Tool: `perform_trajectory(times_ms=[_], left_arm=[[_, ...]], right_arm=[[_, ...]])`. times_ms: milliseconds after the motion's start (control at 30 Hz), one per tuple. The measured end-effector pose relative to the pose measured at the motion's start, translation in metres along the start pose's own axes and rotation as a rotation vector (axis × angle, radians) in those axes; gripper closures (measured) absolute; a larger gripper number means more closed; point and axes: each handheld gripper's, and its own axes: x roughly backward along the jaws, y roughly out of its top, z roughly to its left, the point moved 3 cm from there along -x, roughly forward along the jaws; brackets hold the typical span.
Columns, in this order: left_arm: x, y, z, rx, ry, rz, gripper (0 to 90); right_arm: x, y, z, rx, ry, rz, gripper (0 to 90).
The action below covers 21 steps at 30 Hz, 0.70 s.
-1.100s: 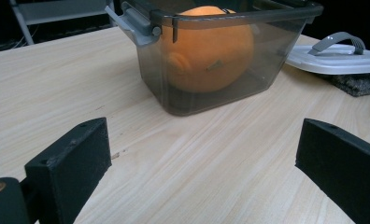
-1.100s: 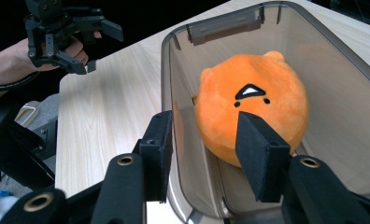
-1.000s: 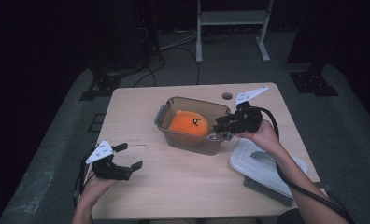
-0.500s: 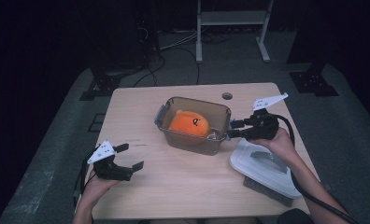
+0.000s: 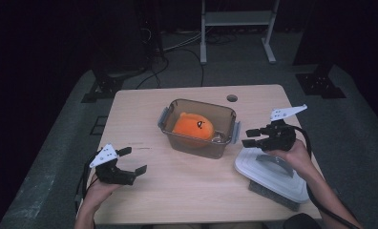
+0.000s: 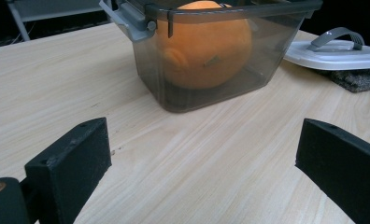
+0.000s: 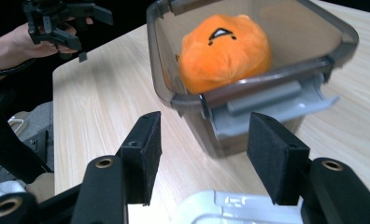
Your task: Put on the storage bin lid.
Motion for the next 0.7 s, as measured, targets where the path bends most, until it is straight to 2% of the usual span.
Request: perform_trajectory(times_ms=[233, 400, 700], left_arm=[[0.0, 0.0, -0.001, -0.003, -0.002, 0.001, 2.7], [0.0, 0.001, -0.001, -0.003, -0.001, 0.002, 2.7], [-0.001, 0.001, -0.002, -0.004, -0.001, 0.003, 2.7]], right_arm=[[0.006, -0.016, -0.005, -0.023, 0.0, -0.016, 41.9], [0.011, -0.029, -0.008, -0.027, -0.014, -0.021, 41.0], [0.022, -0.054, -0.014, -0.072, -0.043, -0.023, 40.7]])
